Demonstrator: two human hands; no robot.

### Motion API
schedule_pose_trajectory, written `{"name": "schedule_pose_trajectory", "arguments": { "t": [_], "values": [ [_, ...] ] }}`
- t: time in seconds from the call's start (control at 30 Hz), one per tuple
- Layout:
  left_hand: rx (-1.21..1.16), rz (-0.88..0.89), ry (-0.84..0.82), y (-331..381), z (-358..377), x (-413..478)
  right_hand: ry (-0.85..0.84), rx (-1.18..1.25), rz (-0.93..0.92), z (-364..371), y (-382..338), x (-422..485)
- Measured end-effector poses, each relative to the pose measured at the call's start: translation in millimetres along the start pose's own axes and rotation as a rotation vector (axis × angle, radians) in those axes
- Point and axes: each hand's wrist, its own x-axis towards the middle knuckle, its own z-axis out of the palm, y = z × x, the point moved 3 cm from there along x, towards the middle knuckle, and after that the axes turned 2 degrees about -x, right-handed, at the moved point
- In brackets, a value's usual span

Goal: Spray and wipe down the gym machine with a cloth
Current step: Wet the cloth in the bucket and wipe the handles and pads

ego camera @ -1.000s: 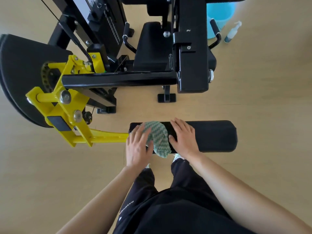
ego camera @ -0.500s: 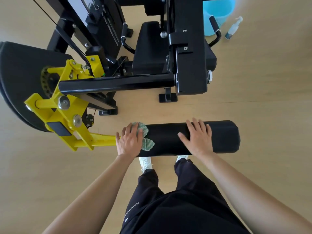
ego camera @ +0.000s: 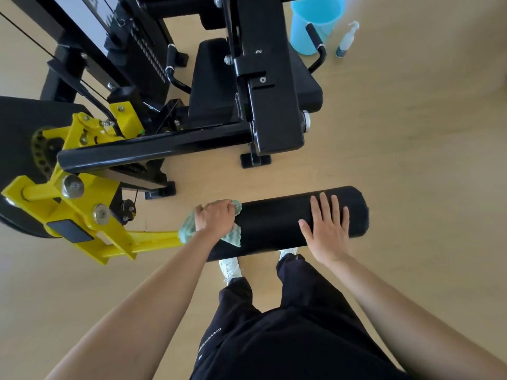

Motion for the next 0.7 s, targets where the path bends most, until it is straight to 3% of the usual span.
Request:
{"name": "schedule_pose_trajectory", "arguments": {
  "t": [0.27, 0.4, 0.57, 0.7],
  "values": [
    [-0.018, 0.394, 0.073, 106.3, 33.9, -42.0, 0.01, 0.04, 0.024, 20.8, 6.4, -33.1],
    [0.109, 0.52, 0.069, 91.7, 35.5, -49.9, 0.012, 0.047, 0.009, 25.0, 12.7, -43.8],
    [0.133, 0.265, 0.238, 9.5, 14.4, -41.8, -0.016, 0.04, -0.001, 31.2, 15.8, -49.0],
    [0.084, 0.013, 0.216, -21.4, 5.5, -33.1, -0.031, 0.071, 0.029, 32.8, 9.5, -45.3]
  ]
}}
